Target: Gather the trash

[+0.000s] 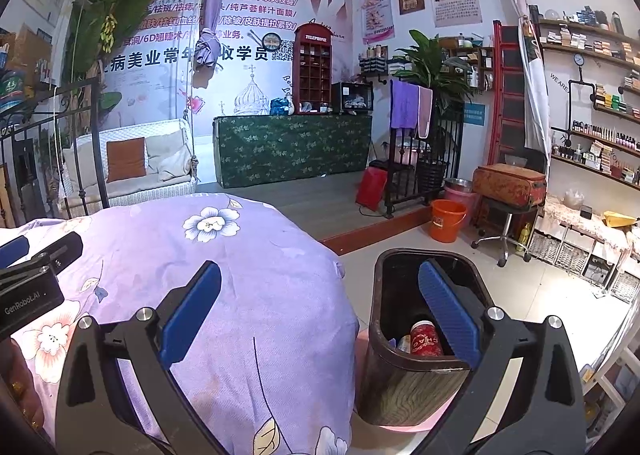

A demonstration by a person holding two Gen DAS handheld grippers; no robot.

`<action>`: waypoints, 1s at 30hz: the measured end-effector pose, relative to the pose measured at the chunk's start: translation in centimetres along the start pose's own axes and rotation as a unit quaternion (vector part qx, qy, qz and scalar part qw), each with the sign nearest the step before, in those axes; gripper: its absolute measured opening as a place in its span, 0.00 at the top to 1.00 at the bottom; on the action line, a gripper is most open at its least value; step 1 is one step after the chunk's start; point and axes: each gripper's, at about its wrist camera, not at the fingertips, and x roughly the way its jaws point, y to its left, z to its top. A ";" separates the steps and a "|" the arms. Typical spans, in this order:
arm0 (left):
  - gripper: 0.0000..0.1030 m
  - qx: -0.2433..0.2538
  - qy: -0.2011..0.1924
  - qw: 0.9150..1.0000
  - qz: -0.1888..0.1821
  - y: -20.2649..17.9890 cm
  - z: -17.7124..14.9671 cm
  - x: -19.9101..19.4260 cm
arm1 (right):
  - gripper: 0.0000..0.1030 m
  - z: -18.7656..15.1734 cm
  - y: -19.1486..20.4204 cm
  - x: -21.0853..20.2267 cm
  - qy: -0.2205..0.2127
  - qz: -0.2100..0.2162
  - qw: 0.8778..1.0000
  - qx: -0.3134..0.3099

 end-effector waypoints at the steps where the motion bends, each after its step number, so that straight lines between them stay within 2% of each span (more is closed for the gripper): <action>1: 0.06 0.000 0.000 1.000 0.000 0.0 0.0 0.0 | 0.05 0.1 0.0 0.0 0.000 0.000 1.000 0.000; 30: 0.06 0.000 0.003 1.000 -0.001 0.6 0.0 0.0 | 0.05 -0.7 0.2 0.2 0.006 0.002 1.000 0.004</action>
